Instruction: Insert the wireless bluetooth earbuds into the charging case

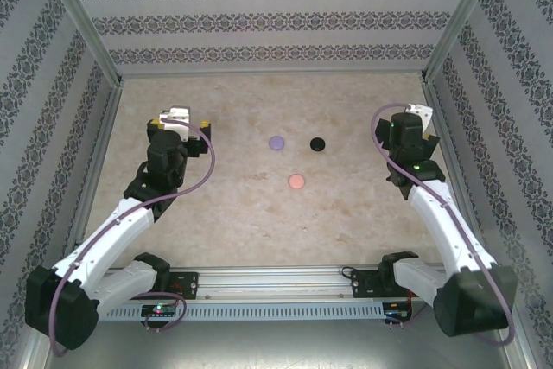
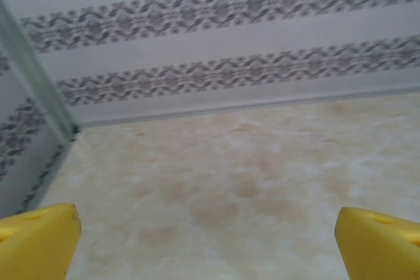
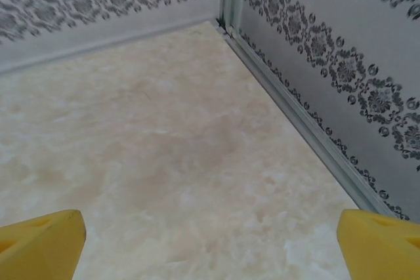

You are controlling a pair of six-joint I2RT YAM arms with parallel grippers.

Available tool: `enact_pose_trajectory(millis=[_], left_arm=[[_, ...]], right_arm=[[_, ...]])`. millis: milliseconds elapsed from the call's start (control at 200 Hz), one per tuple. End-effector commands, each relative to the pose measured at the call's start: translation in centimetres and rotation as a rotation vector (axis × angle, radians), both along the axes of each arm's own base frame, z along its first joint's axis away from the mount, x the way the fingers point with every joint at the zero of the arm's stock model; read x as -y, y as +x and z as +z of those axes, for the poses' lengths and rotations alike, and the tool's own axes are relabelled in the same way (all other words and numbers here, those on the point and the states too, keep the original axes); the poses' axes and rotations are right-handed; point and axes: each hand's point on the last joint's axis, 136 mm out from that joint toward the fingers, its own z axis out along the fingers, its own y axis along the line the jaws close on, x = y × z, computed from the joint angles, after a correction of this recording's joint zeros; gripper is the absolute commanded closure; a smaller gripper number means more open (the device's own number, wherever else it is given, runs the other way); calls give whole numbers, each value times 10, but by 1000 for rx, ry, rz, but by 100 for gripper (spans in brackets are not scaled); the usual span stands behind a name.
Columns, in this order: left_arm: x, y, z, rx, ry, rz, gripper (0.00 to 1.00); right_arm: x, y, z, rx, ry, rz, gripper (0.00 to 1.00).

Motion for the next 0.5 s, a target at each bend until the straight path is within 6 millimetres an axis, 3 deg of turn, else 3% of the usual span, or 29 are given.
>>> enact_pose_trajectory(millis=[0, 310, 495], left_arm=[[-30, 5, -5, 64, 37, 63, 1], [-66, 4, -98, 0, -35, 141, 1], [-63, 9, -141, -1, -72, 104, 1]], right_arm=[[3, 15, -18, 82, -53, 12, 2], [-5, 34, -85, 89, -119, 89, 2], [-26, 39, -90, 173, -123, 221, 2]])
